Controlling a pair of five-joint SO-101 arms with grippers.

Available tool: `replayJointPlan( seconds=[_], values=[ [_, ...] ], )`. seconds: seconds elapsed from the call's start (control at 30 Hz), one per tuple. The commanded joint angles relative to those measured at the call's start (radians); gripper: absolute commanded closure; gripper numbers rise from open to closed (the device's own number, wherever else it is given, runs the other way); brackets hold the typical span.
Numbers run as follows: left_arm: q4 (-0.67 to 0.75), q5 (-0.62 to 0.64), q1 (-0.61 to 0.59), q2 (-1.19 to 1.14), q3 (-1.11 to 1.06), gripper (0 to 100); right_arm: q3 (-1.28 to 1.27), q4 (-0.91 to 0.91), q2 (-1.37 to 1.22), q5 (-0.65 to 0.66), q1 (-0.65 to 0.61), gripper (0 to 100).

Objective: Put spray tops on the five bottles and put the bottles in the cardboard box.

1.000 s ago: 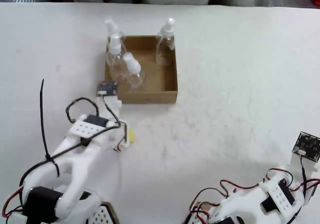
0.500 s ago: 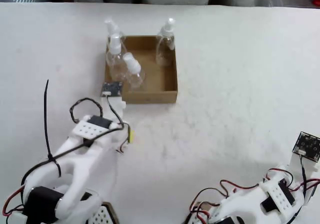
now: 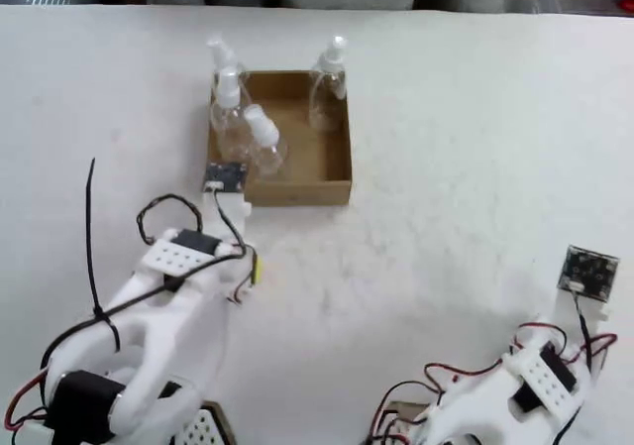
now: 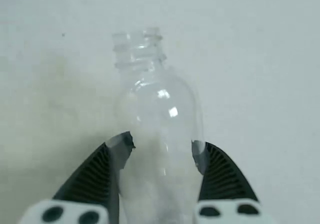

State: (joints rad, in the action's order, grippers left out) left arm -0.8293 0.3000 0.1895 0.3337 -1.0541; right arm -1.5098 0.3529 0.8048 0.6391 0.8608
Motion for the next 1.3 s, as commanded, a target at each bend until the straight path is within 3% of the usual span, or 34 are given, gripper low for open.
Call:
replayJointPlan(
  seconds=[0.0, 0.2, 0.37, 0.57, 0.83, 1.07, 1.27],
  values=[
    [0.015, -0.012, -0.041, 0.027, 0.008, 98, 0.061, 0.148, -0.007, -0.089, -0.137, 98.1],
    [0.014, -0.017, -0.062, 0.027, 0.006, 98, 0.252, 0.426, -0.016, -0.252, -0.352, 98.1],
    [0.008, -0.017, -0.068, 0.022, 0.005, 98, 0.282, 0.486, -0.018, -0.336, -0.456, 97.5],
    [0.008, -0.017, -0.068, 0.022, 0.005, 98, 0.262, 0.536, -0.019, -0.443, -0.446, 83.0],
    [0.008, -0.017, -0.068, 0.022, 0.003, 98, 0.293, 0.550, -0.016, -0.440, -0.443, 80.8],
    [0.008, -0.017, -0.068, 0.021, 0.003, 98, 0.422, 0.700, -0.016, -0.440, -0.443, 61.5],
    [0.008, -0.017, -0.068, 0.021, 0.003, 98, 0.431, 0.731, -0.018, -0.440, -0.433, 60.8]
  ],
)
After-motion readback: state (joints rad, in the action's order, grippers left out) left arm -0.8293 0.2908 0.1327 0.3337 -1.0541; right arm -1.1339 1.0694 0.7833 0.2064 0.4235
